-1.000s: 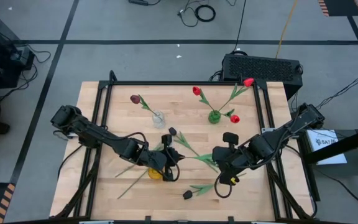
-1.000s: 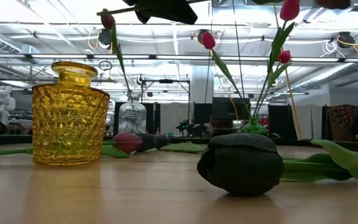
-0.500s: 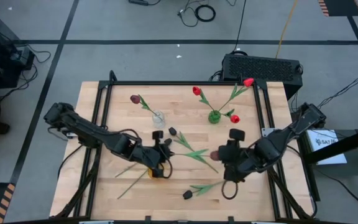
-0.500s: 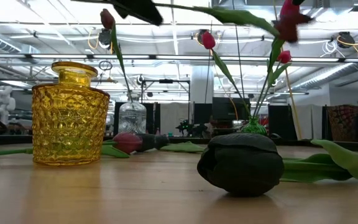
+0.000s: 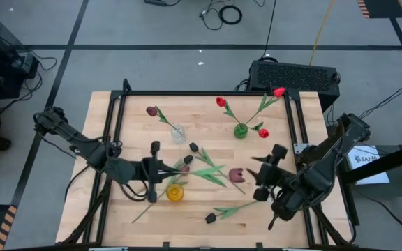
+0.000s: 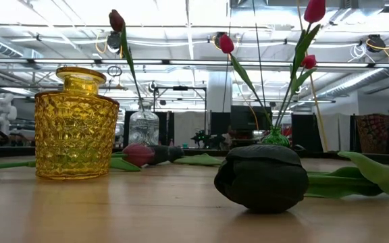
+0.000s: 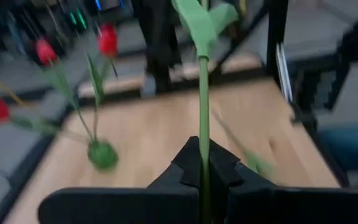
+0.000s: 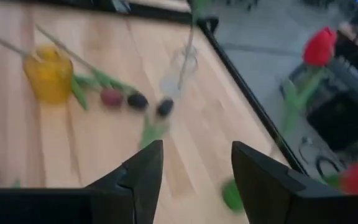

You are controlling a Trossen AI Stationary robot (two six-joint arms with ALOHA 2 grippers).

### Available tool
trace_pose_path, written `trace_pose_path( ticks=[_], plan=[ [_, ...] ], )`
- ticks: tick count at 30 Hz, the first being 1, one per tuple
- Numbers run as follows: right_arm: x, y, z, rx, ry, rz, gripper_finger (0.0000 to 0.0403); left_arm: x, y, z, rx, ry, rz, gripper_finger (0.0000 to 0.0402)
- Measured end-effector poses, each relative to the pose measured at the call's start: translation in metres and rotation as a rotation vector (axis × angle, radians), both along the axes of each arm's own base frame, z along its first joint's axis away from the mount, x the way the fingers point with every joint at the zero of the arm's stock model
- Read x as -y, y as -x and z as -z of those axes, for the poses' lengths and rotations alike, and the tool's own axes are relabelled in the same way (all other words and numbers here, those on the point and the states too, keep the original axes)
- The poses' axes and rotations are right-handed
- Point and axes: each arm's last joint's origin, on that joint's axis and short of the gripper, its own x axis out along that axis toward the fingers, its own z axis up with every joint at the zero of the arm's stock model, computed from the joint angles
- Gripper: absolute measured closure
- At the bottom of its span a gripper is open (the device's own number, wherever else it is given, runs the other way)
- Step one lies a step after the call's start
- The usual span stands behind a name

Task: Sort flowers into vase by color
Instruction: Put the right dark red tulip into the transparent vase

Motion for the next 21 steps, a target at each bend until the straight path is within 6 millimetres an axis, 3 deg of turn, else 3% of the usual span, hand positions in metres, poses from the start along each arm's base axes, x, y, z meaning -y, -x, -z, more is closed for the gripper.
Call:
trace_pose_path(
  ticks=[4,7,13,21],
  plan=[
    [-0.011,-0.02,0.027,0.154,0.014,-0.021,0.022,0.002,-0.012,-0.009,0.162,0.017,-0.02,0.04],
    [-0.013,-0.042,0.03,0.25,0.016,-0.072,0.022,0.005,-0.029,-0.003,0.226,-0.018,-0.028,0.04],
    [-0.009,-0.073,0.006,0.439,-0.003,-0.331,0.022,0.012,-0.057,0.006,0.357,0.01,0.02,0.04],
    [-0.006,-0.077,-0.014,0.681,0.05,-0.42,0.022,0.024,-0.077,0.021,0.425,-0.003,0.041,0.04]
  ],
)
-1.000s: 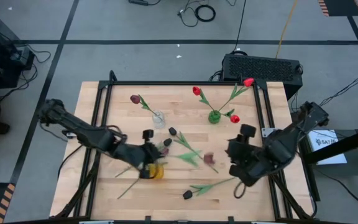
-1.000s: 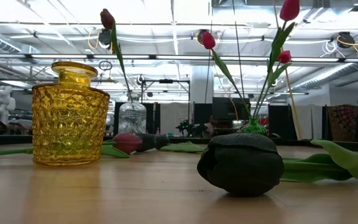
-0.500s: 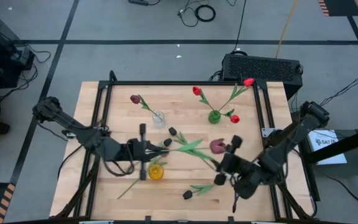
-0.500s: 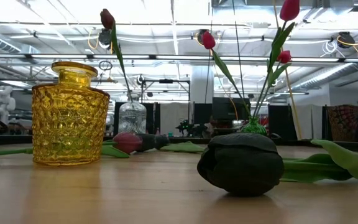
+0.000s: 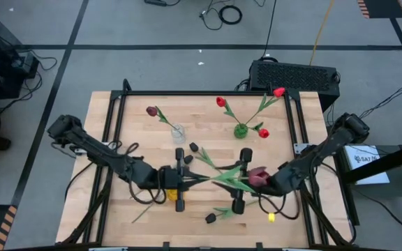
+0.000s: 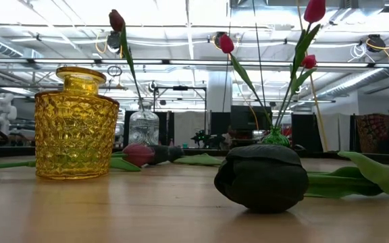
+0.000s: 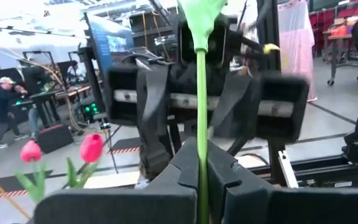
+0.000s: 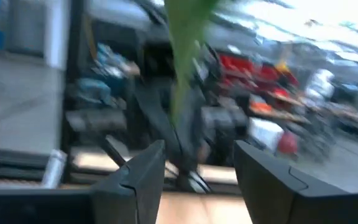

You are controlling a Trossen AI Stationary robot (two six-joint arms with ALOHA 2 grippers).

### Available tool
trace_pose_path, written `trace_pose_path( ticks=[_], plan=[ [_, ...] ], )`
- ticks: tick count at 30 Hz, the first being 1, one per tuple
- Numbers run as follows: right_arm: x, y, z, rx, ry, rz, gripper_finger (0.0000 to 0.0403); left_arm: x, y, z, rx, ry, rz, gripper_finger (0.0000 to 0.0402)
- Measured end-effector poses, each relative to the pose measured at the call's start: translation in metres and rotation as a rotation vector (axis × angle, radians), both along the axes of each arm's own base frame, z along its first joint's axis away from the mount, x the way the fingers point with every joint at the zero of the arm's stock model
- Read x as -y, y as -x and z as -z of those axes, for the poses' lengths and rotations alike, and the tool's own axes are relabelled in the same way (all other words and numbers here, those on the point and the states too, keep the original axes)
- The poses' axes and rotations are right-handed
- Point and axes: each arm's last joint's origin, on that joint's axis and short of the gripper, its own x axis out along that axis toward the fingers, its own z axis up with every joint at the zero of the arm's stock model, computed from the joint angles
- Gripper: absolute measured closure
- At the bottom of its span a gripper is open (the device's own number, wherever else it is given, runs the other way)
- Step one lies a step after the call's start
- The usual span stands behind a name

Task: Sort flowers into vase by color
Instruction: Put the right dark red tulip into the transparent vase

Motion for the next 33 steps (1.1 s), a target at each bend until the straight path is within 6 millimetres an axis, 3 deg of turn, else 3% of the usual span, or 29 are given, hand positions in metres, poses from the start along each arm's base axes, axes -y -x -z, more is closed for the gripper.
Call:
trace_pose_path(
  ticks=[5,10,22,28,33],
  plan=[
    [-0.001,0.004,-0.001,0.147,-0.019,-0.133,0.022,0.006,-0.011,0.01,0.039,0.009,0.002,0.04],
    [-0.001,0.004,-0.002,0.17,-0.007,-0.148,0.0233,0.007,-0.014,0.014,0.038,-0.008,0.0,0.04],
    [0.003,0.002,-0.001,0.161,0.026,-0.13,0.0393,0.006,-0.014,0.019,-0.012,0.001,-0.036,0.0394],
    [0.003,0.002,-0.001,0.165,0.029,-0.122,0.0394,0.002,-0.003,0.021,-0.148,0.04,-0.11,0.0302],
    [0.012,0.001,0.0,0.113,0.015,-0.021,0.0398,-0.009,0.032,0.008,-0.307,0.094,-0.156,0.0205]
  ],
)
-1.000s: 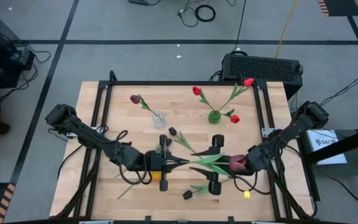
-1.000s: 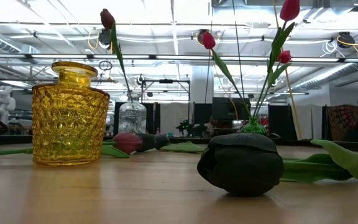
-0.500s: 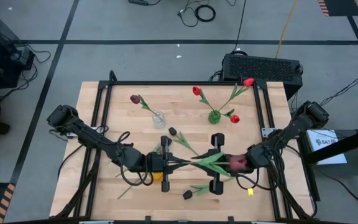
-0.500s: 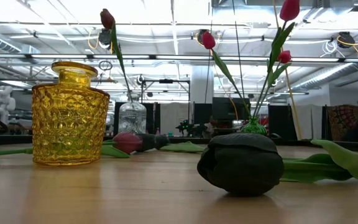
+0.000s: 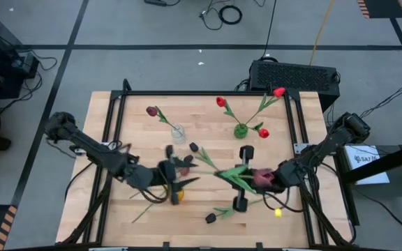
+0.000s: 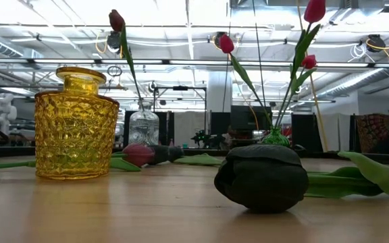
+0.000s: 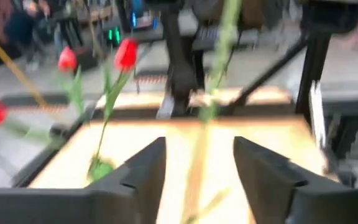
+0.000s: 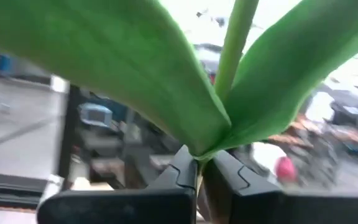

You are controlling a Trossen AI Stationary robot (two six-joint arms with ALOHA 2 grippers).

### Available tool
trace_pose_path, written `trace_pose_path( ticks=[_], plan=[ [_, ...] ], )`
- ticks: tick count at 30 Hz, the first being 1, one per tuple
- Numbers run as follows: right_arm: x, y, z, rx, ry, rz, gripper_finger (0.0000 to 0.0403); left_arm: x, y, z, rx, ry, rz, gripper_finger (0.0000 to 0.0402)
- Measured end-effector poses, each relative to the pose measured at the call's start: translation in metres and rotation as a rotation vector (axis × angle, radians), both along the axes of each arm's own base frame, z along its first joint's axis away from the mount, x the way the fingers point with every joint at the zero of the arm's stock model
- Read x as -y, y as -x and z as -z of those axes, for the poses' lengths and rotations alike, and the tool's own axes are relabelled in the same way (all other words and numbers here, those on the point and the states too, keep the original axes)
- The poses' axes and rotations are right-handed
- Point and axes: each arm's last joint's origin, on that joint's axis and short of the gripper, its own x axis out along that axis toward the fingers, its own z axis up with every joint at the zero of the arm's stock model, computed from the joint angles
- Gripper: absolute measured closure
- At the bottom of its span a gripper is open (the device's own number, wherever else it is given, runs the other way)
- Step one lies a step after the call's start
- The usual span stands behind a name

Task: Sort flowers into vase by color
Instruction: Put the right dark red tulip into the transparent vase

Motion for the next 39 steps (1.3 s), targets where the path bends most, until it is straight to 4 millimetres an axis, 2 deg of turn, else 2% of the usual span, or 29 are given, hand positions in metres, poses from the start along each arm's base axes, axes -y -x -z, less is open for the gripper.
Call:
trace_pose_path(
  ticks=[4,7,11,14,22,29,34,39],
  plan=[
    [0.019,-0.012,0.009,-0.076,-0.031,0.079,0.0397,-0.01,0.038,-0.007,-0.135,0.045,-0.032,0.0175],
    [0.045,-0.025,0.016,-0.124,-0.086,0.114,0.0397,-0.016,0.062,-0.007,-0.228,0.103,-0.066,0.0172],
    [0.086,-0.046,0.031,-0.184,-0.134,0.181,0.0397,-0.019,0.086,0.006,-0.379,0.111,-0.135,0.0171],
    [0.112,-0.055,0.035,-0.169,-0.166,0.204,0.0397,-0.021,0.098,0.019,-0.438,0.073,-0.232,0.0171],
    [0.159,-0.07,0.042,-0.107,-0.21,0.205,0.0397,-0.029,0.109,0.053,-0.548,-0.036,-0.294,0.0171],
    [0.187,-0.083,0.061,-0.122,-0.254,0.21,0.0397,-0.029,0.109,0.055,-0.564,-0.035,-0.287,0.0171],
    [0.194,-0.092,0.08,-0.154,-0.269,0.226,0.0397,-0.029,0.109,0.055,-0.558,-0.028,-0.286,0.0171],
    [0.19,-0.094,0.081,-0.14,-0.269,0.214,0.0397,-0.029,0.109,0.055,-0.559,-0.027,-0.285,0.0171]
  ],
)
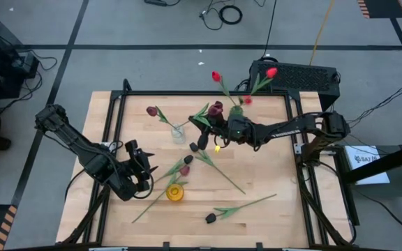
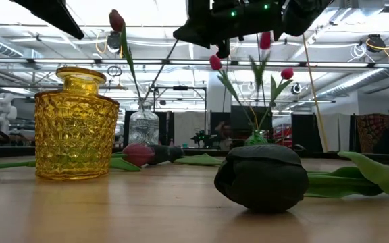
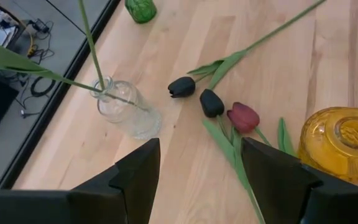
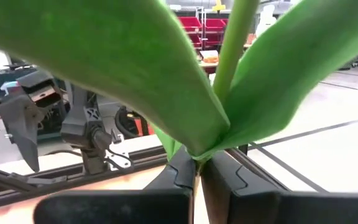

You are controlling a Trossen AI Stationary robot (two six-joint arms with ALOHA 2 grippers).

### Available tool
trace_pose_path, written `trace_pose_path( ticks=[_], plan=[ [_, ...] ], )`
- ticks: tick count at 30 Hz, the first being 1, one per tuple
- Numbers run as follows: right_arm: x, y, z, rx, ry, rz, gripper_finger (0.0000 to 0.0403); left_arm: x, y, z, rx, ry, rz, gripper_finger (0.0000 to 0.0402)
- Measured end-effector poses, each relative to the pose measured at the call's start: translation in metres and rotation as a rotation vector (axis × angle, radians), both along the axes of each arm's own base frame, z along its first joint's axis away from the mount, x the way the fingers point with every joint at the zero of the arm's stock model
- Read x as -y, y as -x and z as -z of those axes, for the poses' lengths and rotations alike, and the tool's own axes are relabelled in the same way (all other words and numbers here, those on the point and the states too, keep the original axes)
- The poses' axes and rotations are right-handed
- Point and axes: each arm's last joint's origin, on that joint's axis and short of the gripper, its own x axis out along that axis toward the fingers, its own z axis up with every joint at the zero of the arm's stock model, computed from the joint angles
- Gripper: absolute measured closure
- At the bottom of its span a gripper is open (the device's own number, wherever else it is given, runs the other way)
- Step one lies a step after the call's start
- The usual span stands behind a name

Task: Sort flowers into vase by color
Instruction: Put the right dark red tulip into the transparent vase

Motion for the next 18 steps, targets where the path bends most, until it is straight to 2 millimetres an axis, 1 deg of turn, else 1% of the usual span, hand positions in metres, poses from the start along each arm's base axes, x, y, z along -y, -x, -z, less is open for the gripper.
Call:
trace_pose_path(
  ticks=[10,15,18],
  plan=[
    [-0.014,0.003,-0.009,0.029,0.005,-0.033,0.0397,0.0,0.0,0.0,-0.003,0.002,0.001,0.0171],
    [-0.024,0.007,-0.019,0.052,0.03,-0.045,0.0397,0.0,0.0,0.0,-0.003,0.002,0.002,0.0171],
    [-0.031,0.005,-0.026,0.019,0.062,-0.04,0.0397,0.0,0.0,0.0,-0.003,0.002,0.002,0.0171]
  ],
)
